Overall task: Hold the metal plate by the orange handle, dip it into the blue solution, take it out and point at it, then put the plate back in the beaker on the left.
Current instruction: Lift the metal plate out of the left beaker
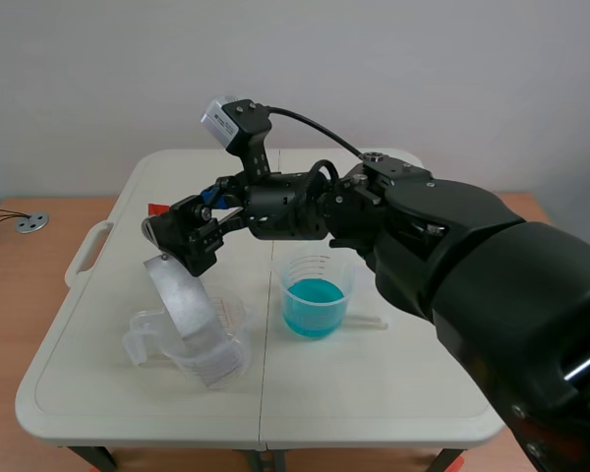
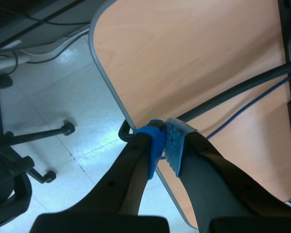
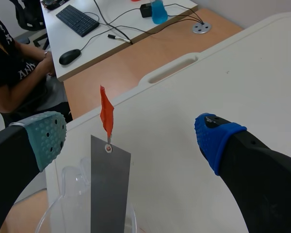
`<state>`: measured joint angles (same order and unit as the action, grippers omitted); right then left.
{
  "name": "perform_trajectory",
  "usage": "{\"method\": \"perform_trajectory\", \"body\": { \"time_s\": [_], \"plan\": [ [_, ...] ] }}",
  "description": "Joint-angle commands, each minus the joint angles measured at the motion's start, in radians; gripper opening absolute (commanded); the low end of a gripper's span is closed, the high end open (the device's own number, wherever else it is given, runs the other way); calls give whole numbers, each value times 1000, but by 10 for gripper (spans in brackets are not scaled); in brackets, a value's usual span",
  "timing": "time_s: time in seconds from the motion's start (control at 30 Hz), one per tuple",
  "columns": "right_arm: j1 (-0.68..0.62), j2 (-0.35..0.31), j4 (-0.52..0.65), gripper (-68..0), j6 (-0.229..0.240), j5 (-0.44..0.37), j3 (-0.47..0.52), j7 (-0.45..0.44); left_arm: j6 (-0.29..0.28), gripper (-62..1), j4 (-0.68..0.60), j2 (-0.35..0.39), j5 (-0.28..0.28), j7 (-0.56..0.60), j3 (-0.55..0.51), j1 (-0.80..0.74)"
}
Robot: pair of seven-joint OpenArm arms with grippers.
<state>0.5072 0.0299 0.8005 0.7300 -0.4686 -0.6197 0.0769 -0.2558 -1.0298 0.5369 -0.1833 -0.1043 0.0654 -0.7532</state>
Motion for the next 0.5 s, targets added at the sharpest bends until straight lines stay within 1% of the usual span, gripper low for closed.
{"method": "perform_trajectory", "body": {
  "time_s": [0.0, 0.2, 0.37, 0.47],
  "plan": [
    [34, 16, 9, -138, 16, -14, -9, -16, -3, -582, -10, 3, -2, 2, 2, -8],
    [51, 48, -3, -138, 16, -13, -34, -11, -3, -582, -10, 3, -2, 2, 2, -8],
    [58, 58, -3, -141, 16, -14, -60, -10, -3, -582, -10, -8, 0, 2, 2, -8],
    [58, 60, -3, -196, 16, -14, -69, -8, -3, -582, -10, -12, 17, 2, 2, -8]
  ]
}}
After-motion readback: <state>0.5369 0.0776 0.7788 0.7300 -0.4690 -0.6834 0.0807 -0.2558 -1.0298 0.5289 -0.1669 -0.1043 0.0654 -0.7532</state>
